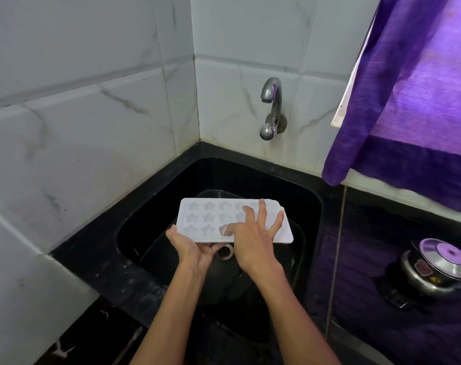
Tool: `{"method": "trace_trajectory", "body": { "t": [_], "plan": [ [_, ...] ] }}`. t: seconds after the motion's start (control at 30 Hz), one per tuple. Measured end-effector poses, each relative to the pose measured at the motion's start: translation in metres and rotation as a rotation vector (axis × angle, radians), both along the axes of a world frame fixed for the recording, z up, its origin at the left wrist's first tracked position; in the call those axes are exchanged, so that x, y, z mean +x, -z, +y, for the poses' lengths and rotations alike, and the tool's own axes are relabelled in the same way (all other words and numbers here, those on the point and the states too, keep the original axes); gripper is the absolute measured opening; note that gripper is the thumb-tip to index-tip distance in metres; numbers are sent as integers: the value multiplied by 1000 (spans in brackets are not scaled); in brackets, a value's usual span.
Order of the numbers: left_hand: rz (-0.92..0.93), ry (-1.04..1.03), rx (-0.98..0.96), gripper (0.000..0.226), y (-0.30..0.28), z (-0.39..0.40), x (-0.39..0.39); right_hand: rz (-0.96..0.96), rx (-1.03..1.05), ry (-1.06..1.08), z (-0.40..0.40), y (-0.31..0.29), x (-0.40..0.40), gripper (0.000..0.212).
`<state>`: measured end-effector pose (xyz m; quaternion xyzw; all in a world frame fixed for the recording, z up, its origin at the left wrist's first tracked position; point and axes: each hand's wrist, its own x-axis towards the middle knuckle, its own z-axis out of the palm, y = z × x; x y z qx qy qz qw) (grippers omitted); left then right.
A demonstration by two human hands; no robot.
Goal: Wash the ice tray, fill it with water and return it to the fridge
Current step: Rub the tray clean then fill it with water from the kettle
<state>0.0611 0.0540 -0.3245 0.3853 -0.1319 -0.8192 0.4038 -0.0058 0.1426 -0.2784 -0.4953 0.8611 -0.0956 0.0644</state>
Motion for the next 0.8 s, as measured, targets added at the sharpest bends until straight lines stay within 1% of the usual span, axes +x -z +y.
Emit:
{"method": "trace_trajectory", "body": {
  "t": [0.1, 0.27, 0.37, 0.47, 0.63, 0.8],
  "plan": [
    [-3, 5, -4, 56, -2, 2, -2, 17, 2, -4, -2, 0, 2, 47],
    [-10, -4, -6, 56, 0, 1, -2, 11, 3, -19, -3, 2, 1, 54],
    [-18, 7, -10, 57, -2, 2, -3, -6, -2, 0, -1, 0, -3, 52],
    [-19, 18, -3, 57, -3, 6, -5, -7, 5, 22, 0, -2, -6, 54],
    [-28, 5, -9, 56, -3, 7, -6, 30, 13, -1, -1, -1, -2, 49],
    [-40, 17, -11, 59, -5, 8, -4, 17, 14, 0, 0, 0, -5, 50]
  ]
}}
